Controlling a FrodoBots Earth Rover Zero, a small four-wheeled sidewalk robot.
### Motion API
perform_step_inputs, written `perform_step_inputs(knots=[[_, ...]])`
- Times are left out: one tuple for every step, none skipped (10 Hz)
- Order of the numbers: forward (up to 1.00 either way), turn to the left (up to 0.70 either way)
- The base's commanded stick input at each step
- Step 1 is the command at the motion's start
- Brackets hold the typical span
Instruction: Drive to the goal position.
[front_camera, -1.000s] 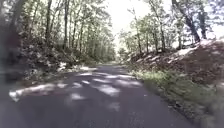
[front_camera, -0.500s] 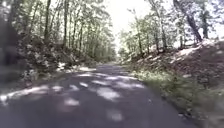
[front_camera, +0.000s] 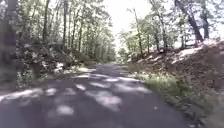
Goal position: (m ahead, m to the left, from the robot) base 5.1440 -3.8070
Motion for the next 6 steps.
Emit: perform_step_inputs(knots=[[0.45,0.00],[0.45,0.00],[0.45,0.00],[0.45,0.00],[0.45,0.00],[0.45,0.00]])
